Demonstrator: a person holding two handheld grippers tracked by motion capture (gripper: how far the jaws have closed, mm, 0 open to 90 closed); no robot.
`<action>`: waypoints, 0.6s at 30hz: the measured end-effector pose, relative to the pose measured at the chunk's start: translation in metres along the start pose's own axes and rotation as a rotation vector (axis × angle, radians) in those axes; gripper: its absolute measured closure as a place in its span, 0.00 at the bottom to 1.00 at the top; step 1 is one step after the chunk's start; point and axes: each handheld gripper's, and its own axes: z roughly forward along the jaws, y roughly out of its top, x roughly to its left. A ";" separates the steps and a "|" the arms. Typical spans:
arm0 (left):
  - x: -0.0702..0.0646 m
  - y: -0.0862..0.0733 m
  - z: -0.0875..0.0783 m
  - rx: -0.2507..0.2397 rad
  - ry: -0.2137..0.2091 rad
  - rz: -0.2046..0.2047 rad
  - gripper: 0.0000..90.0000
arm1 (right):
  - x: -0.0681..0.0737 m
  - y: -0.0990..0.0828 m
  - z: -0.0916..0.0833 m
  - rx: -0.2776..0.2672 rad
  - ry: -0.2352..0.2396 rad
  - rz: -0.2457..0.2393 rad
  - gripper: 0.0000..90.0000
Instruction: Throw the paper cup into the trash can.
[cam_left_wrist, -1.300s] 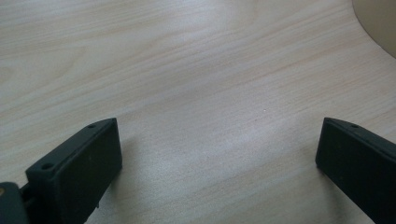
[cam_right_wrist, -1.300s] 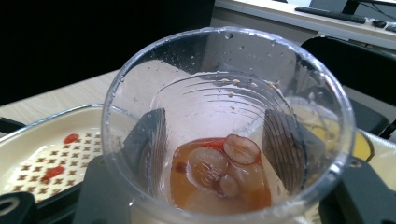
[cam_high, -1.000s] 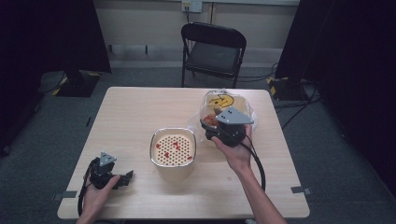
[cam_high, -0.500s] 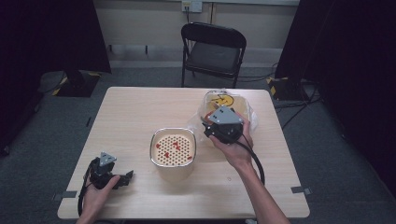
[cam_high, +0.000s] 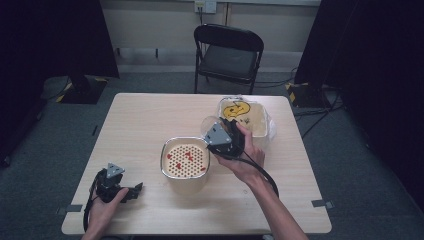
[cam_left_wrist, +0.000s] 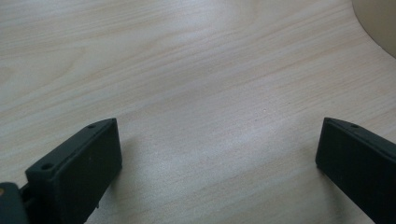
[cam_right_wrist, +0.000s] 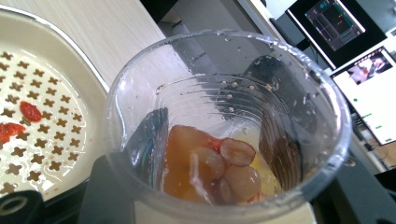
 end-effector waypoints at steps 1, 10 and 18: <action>0.000 0.000 0.000 0.000 0.000 0.000 0.00 | 0.004 0.004 0.000 0.008 -0.021 -0.042 0.48; 0.000 0.000 0.000 0.000 0.000 0.000 0.00 | 0.023 0.013 0.001 0.036 -0.074 -0.191 0.49; 0.000 0.000 0.000 0.000 0.000 0.000 0.00 | 0.043 0.019 0.005 0.074 -0.109 -0.388 0.49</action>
